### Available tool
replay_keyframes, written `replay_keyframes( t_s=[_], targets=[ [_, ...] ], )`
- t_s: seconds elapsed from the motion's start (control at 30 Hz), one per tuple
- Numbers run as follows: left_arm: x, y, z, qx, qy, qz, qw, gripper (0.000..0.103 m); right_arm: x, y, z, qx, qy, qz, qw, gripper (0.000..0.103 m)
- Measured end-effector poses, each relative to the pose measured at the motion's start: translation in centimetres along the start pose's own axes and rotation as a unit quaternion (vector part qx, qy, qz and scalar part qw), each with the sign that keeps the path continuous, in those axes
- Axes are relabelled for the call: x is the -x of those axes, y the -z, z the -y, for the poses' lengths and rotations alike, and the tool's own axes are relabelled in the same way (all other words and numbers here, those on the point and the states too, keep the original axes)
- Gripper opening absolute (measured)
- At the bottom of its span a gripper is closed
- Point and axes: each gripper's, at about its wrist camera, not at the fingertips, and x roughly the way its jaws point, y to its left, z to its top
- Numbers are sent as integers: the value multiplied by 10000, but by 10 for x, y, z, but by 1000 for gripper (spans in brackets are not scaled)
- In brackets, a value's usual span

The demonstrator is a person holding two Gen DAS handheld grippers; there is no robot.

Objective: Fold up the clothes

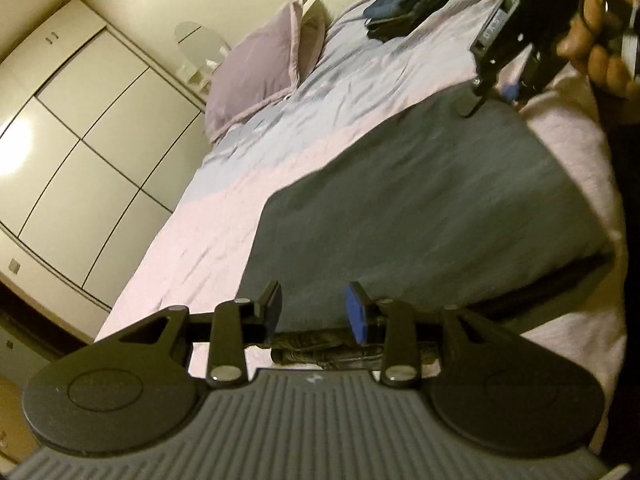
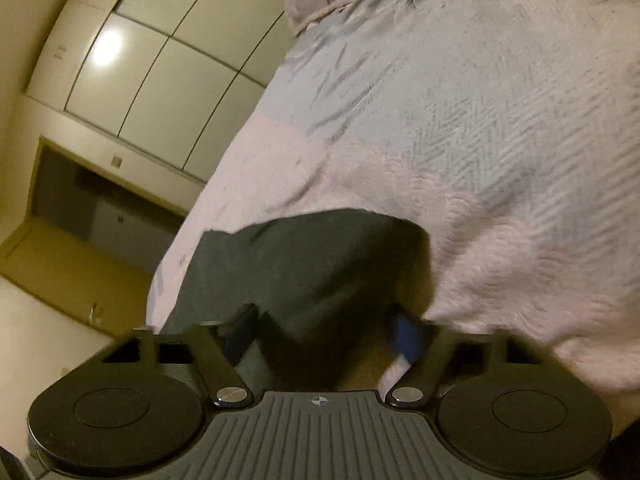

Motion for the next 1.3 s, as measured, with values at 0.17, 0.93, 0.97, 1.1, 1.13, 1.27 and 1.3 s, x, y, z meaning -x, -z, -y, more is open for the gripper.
replay_keyframes(
  t_s=[0.17, 0.93, 0.97, 1.1, 1.13, 1.27, 1.3],
  targets=[
    [4, 10, -2, -149, -25, 98, 9998, 33, 1, -46, -19, 396, -237, 74, 9989, 17],
    [-66, 21, -44, 936, 331, -601, 9932, 29, -16, 61, -69, 3929, 323, -803, 9155, 45],
    [-66, 24, -46, 1154, 400, -576, 9908, 23, -18, 67, -70, 4103, 409, -769, 9078, 46],
    [-62, 28, -47, 1417, 503, -507, 9873, 15, -22, 75, -71, 4096, 539, -723, 9078, 46],
    [-61, 29, -46, 1418, 499, -478, 9875, 15, -23, 76, -71, 4031, 544, -722, 9107, 46],
    [-52, 32, -49, 1294, 473, -408, 9896, 17, -22, 80, -72, 4271, 638, -873, 8977, 46],
    [-49, 31, -48, 1194, 417, -410, 9911, 23, -19, 82, -81, 4391, 756, -872, 8910, 46]
  ],
)
